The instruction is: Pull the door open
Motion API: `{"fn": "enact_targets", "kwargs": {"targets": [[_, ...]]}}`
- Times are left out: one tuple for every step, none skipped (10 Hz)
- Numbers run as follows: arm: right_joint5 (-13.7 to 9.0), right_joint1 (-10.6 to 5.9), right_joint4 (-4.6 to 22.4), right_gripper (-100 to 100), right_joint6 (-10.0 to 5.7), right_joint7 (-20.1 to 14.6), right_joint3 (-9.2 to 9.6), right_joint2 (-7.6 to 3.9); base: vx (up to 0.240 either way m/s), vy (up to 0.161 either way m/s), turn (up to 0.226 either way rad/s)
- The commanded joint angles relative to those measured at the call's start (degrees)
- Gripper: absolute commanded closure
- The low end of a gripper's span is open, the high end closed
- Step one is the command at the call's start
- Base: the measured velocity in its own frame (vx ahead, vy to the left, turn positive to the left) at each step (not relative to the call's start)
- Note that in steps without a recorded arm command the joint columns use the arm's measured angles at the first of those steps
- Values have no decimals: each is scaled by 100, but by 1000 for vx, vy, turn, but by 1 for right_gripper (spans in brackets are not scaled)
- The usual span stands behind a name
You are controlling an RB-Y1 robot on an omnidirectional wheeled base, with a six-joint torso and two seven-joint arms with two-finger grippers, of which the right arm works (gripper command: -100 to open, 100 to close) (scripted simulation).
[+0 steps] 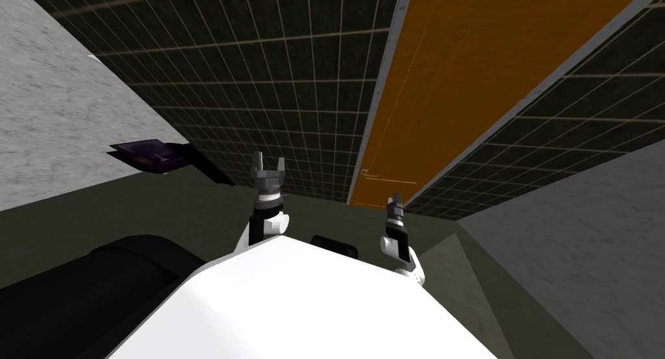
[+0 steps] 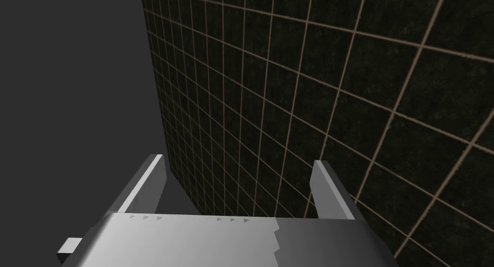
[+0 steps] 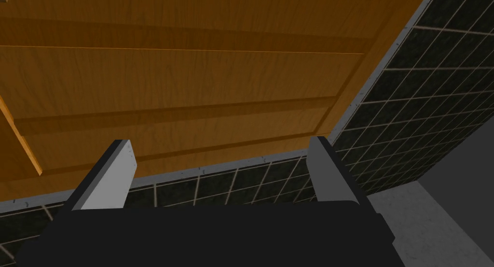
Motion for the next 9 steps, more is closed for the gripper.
{"fn": "enact_targets", "kwargs": {"targets": [[-27, -115, 286, -100, -92, -40, -33, -40, 56, -8, 95], [-27, -115, 328, -100, -92, -40, -33, -40, 43, -12, 42], [-48, -207, 555, -100, -155, -69, -58, -63, 49, -19, 104], [-68, -300, 736, -100, -218, -98, -83, -87, 71, -32, 152], [-68, -300, 837, -100, -218, -98, -83, -87, 63, -24, 52], [-89, -392, 1075, -100, -280, -127, -108, -110, 63, -23, 73], [-89, -392, 1091, -100, -280, -127, -108, -110, 46, -17, 62], [-109, -483, 1339, -100, -342, -156, -132, -131, 50, -11, 100], [-129, -573, 1497, -100, -403, -184, -156, -152, 75, -29, 135]]}}
